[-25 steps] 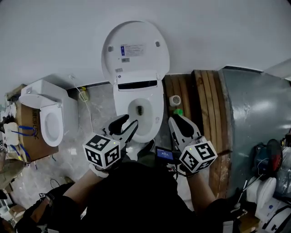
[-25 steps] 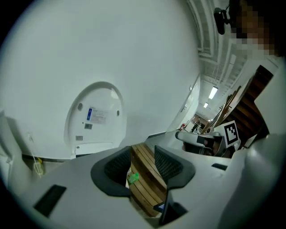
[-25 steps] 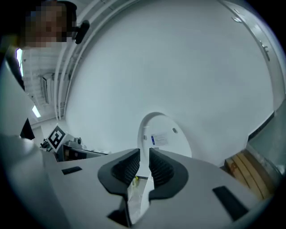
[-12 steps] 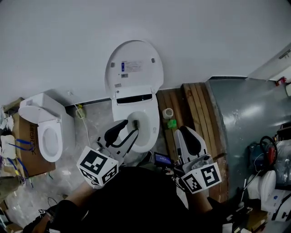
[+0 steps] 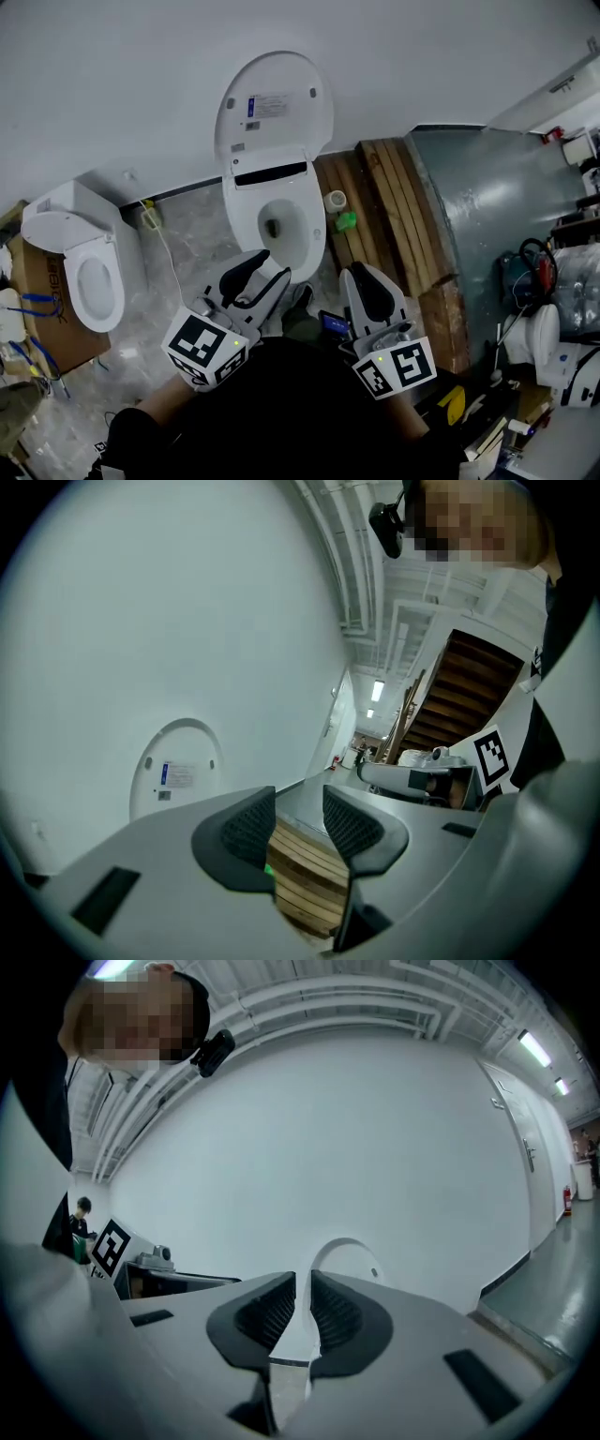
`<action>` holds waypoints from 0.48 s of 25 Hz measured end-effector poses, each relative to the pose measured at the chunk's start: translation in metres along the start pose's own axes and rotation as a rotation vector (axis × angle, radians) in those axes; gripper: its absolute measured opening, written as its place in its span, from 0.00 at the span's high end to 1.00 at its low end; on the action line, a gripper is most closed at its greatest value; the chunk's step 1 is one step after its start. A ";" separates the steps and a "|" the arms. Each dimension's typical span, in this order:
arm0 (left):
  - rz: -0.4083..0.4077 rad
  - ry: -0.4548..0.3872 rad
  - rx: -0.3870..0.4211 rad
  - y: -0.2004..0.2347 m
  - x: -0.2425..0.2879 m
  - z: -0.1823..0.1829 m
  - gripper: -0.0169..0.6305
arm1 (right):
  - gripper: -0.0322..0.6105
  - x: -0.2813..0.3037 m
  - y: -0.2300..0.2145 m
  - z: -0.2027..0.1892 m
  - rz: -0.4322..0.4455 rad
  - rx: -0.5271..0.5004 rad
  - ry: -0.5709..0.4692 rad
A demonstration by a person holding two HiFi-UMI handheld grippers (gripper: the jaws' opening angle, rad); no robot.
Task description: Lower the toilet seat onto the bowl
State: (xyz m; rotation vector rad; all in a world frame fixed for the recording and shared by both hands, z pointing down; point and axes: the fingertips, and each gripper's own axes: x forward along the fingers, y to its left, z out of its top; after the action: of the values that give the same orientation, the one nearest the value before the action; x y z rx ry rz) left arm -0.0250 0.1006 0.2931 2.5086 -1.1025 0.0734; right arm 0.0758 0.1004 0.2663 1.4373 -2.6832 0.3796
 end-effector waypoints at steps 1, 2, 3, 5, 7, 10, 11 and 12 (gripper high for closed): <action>-0.012 0.005 -0.005 -0.002 -0.002 -0.004 0.71 | 0.84 -0.001 0.004 -0.003 -0.001 0.000 0.007; -0.018 0.008 -0.006 -0.004 -0.003 -0.007 0.72 | 0.84 -0.003 0.006 -0.006 -0.001 -0.002 0.011; -0.019 0.010 -0.005 -0.006 -0.004 -0.009 0.72 | 0.84 -0.005 0.006 -0.007 -0.002 -0.005 0.012; -0.007 0.009 0.000 -0.008 -0.005 -0.011 0.72 | 0.84 -0.010 0.000 -0.008 -0.005 -0.006 0.009; 0.014 -0.001 0.002 -0.011 -0.005 -0.007 0.72 | 0.84 -0.016 -0.008 -0.006 -0.008 -0.001 0.003; 0.034 -0.009 0.022 -0.022 -0.005 -0.004 0.72 | 0.84 -0.026 -0.019 0.001 -0.003 0.015 -0.012; 0.036 -0.005 0.031 -0.025 -0.004 -0.004 0.72 | 0.84 -0.028 -0.022 0.003 -0.001 0.017 -0.019; 0.037 -0.002 0.036 -0.028 -0.002 -0.005 0.72 | 0.84 -0.030 -0.025 0.003 0.000 0.019 -0.024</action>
State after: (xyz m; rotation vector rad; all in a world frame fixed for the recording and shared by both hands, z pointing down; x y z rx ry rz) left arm -0.0059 0.1210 0.2875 2.5207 -1.1577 0.1024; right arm 0.1138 0.1107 0.2621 1.4558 -2.7060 0.3919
